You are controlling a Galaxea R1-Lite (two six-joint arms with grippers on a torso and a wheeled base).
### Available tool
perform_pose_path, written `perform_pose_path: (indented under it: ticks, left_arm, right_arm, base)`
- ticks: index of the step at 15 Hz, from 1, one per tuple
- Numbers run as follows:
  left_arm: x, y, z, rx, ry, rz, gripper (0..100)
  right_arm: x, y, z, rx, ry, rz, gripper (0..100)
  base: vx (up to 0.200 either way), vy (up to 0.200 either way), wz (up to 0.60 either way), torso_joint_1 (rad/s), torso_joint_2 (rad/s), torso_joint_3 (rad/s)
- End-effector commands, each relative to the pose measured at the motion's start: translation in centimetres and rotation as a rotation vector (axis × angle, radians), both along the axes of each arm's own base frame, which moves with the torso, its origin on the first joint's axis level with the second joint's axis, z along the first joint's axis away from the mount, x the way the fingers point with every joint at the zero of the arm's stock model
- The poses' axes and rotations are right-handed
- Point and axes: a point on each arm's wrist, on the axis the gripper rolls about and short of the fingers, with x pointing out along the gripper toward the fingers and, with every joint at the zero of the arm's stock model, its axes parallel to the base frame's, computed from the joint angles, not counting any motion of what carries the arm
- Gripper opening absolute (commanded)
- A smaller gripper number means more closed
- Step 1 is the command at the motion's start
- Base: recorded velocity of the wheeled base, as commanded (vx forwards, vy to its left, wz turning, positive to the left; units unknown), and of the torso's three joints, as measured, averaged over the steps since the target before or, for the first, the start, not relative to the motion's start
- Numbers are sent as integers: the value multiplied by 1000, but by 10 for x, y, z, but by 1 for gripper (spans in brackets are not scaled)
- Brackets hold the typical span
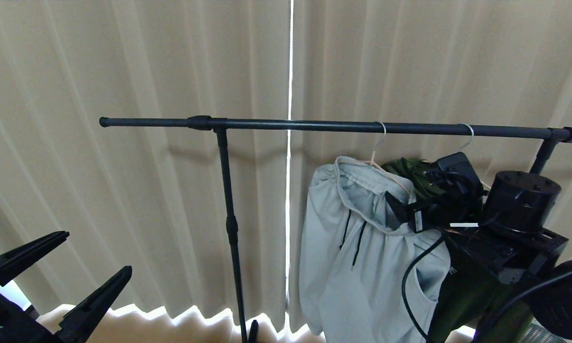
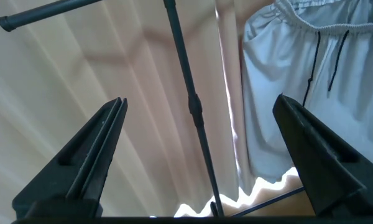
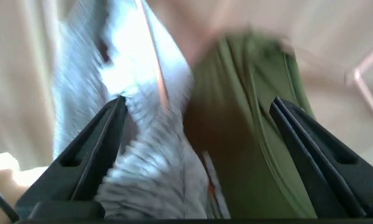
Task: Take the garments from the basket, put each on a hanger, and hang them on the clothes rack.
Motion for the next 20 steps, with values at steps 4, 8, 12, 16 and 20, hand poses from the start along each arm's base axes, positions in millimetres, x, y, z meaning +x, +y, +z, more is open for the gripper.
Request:
perform_pose_path:
  ticks: [4,8,12,16,20]
  left_arm:
    - [6,3,-1,6,17,45,100]
    - [6,5,0,5,12,68,100]
    - [7,13,-1,3,14,145,100]
    - [-11,36,-11,-37,0,394,100]
    - [-41,38,-13,-67,-65,465,100]
  right_arm:
    - [-20,-7,-9,18,-32,16,100]
    - [-23,-9,4,122,-123,49,100]
    - [-45,-17,12,166,-201,54,100]
    - [-87,-34,26,206,-256,55,100]
    - [-116,-45,19,198,-233,52,100]
  base:
    - [0,0,0,0,0,0]
    - [0,0,0,0,0,0]
    - [0,0,0,0,0,0]
    - [0,0,0,0,0,0]
    - [0,0,0,0,0,0]
